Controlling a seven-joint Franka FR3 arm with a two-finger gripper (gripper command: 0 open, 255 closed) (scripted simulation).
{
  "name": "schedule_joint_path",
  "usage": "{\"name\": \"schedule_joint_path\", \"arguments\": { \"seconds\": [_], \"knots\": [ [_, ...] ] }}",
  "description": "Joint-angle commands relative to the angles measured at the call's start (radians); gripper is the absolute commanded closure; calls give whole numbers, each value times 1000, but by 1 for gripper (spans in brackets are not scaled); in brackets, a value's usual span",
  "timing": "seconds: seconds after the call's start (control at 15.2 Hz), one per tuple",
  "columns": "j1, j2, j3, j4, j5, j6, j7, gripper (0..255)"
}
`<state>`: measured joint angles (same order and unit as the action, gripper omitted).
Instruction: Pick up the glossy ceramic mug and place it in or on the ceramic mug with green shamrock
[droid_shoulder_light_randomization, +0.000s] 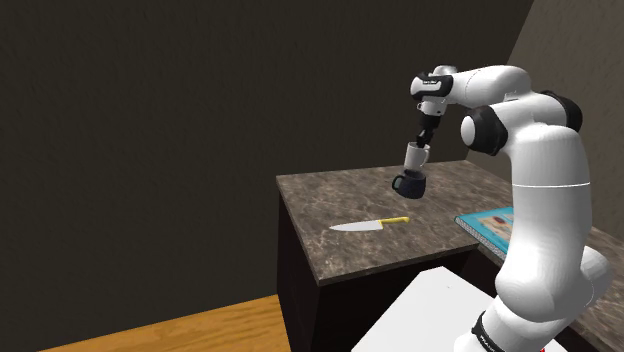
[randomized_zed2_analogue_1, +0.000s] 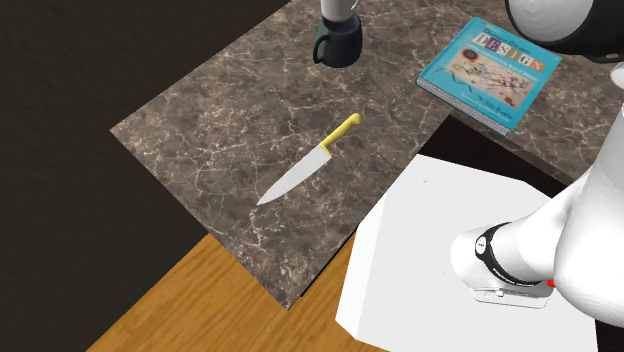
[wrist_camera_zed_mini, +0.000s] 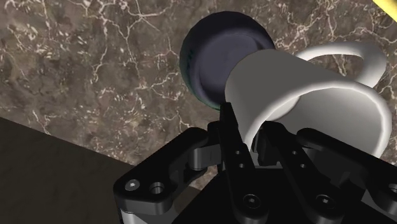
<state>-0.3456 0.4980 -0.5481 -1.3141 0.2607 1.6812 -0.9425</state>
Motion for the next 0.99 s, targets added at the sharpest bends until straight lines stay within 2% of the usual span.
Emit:
{"name": "schedule_joint_path", "arguments": {
  "seconds": [0.0,0.2,0.73,0.79,0.92],
  "knots": [
    [3,0,0,-27,1,27,-4,255],
    [8,3,3,-70,4,73,-8,255],
    [8,3,3,-70,4,73,-8,255],
    [8,3,3,-70,4,72,-8,0],
    [8,3,3,-70,4,72,-8,0]
  ]
}}
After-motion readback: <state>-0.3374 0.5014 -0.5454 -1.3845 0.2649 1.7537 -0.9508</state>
